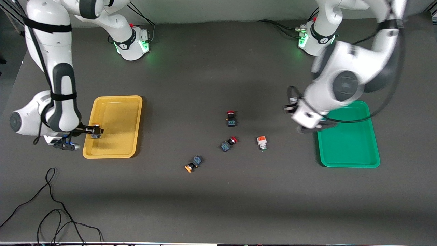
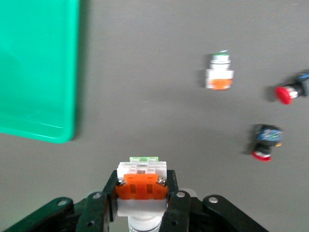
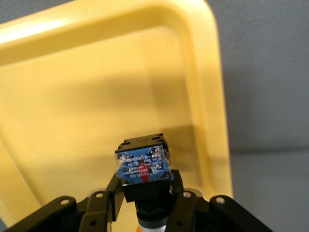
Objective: Place green and yellow buttons in trays
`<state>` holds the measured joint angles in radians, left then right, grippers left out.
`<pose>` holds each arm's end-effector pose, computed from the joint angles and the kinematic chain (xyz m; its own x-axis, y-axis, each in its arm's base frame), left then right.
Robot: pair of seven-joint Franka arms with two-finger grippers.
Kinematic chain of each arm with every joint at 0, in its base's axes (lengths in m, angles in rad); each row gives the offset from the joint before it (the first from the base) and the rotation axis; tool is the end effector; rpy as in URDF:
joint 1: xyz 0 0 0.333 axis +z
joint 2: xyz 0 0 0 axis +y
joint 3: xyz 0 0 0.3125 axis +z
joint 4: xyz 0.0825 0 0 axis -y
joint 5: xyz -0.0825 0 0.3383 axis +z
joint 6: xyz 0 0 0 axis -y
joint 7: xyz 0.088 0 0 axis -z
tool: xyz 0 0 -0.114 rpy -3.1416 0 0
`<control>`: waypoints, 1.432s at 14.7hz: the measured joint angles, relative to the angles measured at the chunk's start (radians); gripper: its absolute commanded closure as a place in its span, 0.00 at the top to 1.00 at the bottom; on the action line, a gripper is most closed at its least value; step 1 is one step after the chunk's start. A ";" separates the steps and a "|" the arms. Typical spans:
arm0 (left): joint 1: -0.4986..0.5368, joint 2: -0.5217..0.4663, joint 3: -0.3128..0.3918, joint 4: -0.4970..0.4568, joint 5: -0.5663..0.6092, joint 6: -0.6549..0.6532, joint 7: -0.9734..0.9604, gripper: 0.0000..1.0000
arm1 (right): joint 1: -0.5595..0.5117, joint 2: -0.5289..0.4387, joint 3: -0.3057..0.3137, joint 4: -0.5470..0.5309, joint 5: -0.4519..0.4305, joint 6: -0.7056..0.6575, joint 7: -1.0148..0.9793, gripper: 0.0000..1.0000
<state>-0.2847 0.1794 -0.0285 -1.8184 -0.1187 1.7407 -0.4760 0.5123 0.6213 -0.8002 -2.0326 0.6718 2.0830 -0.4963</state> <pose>0.5061 -0.1753 0.4288 0.9412 0.1911 -0.2787 0.1942 -0.9808 -0.0167 0.5160 -0.1109 0.2186 0.9508 -0.1791 -0.2528 -0.2219 -0.9631 -0.1525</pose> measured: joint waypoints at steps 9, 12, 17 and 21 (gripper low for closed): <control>0.307 0.048 0.005 -0.303 0.145 0.455 0.384 0.12 | 0.257 -0.028 0.003 0.184 -0.003 -0.065 0.432 1.00; 0.312 0.154 0.003 -0.398 0.167 0.689 0.392 0.22 | 0.362 -0.016 0.047 0.266 -0.003 -0.063 0.658 1.00; 0.314 0.211 -0.001 -0.381 0.184 0.733 0.402 1.00 | 0.383 0.146 0.139 0.460 0.064 -0.041 0.970 1.00; 0.332 0.161 -0.001 -0.212 0.185 0.446 0.444 1.00 | 0.376 0.300 0.161 0.624 0.128 0.008 1.202 1.00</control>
<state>0.0478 0.3407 -0.0292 -2.0305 0.0661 2.1863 -0.0322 0.8879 0.9216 -0.6393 -1.4085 0.7994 2.0912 0.7060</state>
